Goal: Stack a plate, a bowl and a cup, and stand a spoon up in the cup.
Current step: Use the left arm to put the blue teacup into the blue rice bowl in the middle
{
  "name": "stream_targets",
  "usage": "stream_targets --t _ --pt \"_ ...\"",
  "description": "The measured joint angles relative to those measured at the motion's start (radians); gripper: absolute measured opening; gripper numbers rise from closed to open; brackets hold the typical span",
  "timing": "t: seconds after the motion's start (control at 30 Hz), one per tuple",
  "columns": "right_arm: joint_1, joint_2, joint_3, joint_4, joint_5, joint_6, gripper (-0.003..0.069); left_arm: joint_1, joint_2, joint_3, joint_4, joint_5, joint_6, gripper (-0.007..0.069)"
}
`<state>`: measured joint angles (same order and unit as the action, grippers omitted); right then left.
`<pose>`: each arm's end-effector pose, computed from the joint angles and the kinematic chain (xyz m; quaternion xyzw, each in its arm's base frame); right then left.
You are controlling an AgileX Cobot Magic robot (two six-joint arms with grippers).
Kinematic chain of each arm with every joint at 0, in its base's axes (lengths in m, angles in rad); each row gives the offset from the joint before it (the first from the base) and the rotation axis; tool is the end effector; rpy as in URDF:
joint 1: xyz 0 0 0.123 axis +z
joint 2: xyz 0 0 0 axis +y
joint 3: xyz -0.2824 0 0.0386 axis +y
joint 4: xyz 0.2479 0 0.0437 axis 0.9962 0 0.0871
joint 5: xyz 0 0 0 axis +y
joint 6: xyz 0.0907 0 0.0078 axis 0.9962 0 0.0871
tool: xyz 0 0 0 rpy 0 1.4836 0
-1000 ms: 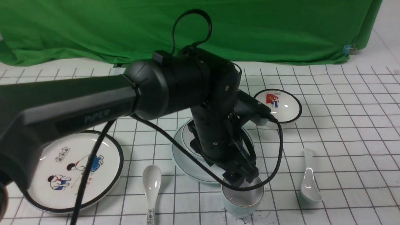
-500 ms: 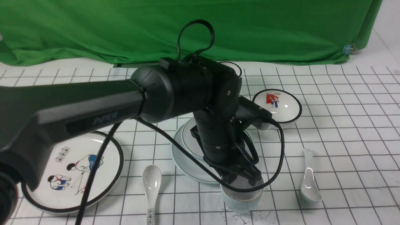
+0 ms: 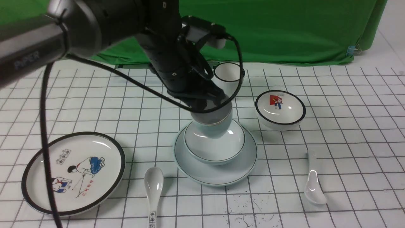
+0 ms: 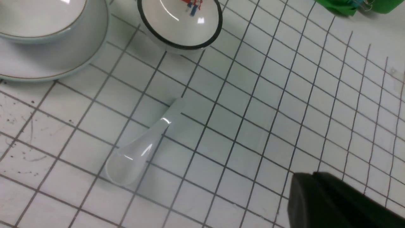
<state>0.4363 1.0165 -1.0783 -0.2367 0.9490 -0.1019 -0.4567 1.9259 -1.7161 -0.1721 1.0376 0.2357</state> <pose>0.1813 0.0654 0.3790 -0.2713 0.8797 -0.0511 0.3872 0.3731 -0.1983 0.2831 0.3049 0.9269 -0.1033 0.1929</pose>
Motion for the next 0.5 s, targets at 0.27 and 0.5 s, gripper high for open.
stream_targets --t 0.27,0.5 --pt "0.000 0.162 0.000 0.004 -0.002 0.000 0.0050 0.008 0.111 0.000 -0.008 -0.103 0.004 0.0000" --pt "0.000 0.244 0.000 0.042 -0.011 0.000 0.0050 0.008 0.147 0.000 -0.013 -0.123 0.005 0.0000"
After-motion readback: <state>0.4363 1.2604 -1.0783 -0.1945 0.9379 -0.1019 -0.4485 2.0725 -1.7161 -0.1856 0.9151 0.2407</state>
